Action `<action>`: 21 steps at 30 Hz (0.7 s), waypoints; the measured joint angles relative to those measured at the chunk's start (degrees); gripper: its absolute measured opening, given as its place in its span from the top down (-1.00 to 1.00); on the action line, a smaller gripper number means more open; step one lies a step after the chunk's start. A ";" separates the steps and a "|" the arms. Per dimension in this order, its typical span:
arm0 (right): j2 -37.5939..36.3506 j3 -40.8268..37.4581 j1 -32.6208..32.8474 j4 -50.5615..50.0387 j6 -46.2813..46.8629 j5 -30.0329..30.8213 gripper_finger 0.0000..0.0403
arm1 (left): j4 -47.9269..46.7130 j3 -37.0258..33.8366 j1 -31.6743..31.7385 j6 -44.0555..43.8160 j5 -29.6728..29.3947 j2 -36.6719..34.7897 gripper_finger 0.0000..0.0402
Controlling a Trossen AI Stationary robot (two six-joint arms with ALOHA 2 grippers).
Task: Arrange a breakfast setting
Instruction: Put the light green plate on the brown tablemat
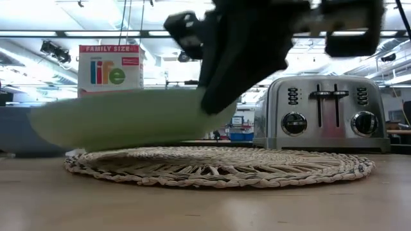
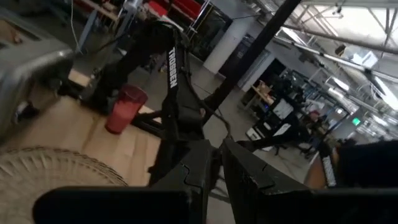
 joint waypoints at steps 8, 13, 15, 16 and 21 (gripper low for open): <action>0.78 0.00 -1.21 -0.81 -0.91 -2.61 0.88 | -0.03 0.00 0.00 -5.82 0.01 1.59 0.75; 0.89 0.00 -1.02 -0.80 -0.89 -4.12 0.74 | -0.41 -0.02 -0.27 -5.76 0.01 1.86 0.75; 0.79 0.00 -0.99 0.22 -0.89 -4.09 0.67 | -0.48 -0.02 -0.21 -5.68 0.01 1.86 0.75; 0.38 0.00 -0.95 0.43 -0.87 -3.68 0.63 | -0.47 -0.02 -0.10 -5.18 -0.01 1.86 0.75; -2.98 -0.01 -0.85 -0.71 -0.44 -2.25 0.39 | -2.72 -0.02 1.29 -2.41 -0.01 1.82 0.75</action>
